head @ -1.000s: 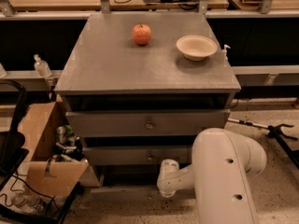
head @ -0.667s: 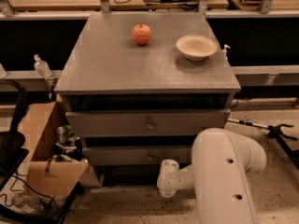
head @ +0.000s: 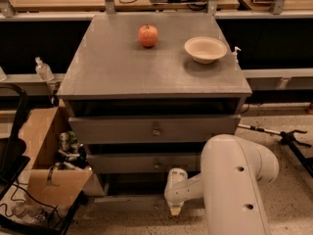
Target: Open bottom drawer
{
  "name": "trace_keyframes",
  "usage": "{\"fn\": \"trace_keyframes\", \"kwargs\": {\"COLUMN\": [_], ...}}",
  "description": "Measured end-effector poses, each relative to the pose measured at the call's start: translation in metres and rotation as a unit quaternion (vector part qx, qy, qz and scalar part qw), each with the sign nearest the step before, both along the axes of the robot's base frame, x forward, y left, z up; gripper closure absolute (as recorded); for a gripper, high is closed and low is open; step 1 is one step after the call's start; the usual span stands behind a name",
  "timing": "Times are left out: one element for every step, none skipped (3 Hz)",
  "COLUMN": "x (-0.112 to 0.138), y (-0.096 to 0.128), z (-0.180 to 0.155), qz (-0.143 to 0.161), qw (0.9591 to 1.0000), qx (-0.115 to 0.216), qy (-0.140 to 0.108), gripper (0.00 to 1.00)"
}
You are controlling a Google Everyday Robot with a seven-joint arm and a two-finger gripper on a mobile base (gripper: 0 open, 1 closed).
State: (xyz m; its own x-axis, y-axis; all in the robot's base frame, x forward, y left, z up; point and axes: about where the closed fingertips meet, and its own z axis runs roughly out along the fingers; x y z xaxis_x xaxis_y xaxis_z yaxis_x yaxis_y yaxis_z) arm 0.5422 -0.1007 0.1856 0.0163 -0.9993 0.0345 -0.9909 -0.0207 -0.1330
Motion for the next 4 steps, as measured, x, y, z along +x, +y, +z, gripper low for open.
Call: {"fn": "trace_keyframes", "kwargs": {"x": [-0.001,-0.001,-0.002,-0.027], "y": [0.0,0.0,0.0,-0.007], "z": [-0.001,-0.001,-0.002,-0.006], "qz": [0.0,0.0,0.0,-0.029], "qw": [1.0,1.0,1.0,0.9991], "qx": [0.0,0.0,0.0,-0.006], "qy": [0.001,0.001,0.002,0.032], "gripper": [0.0,0.0,0.19,0.5]}}
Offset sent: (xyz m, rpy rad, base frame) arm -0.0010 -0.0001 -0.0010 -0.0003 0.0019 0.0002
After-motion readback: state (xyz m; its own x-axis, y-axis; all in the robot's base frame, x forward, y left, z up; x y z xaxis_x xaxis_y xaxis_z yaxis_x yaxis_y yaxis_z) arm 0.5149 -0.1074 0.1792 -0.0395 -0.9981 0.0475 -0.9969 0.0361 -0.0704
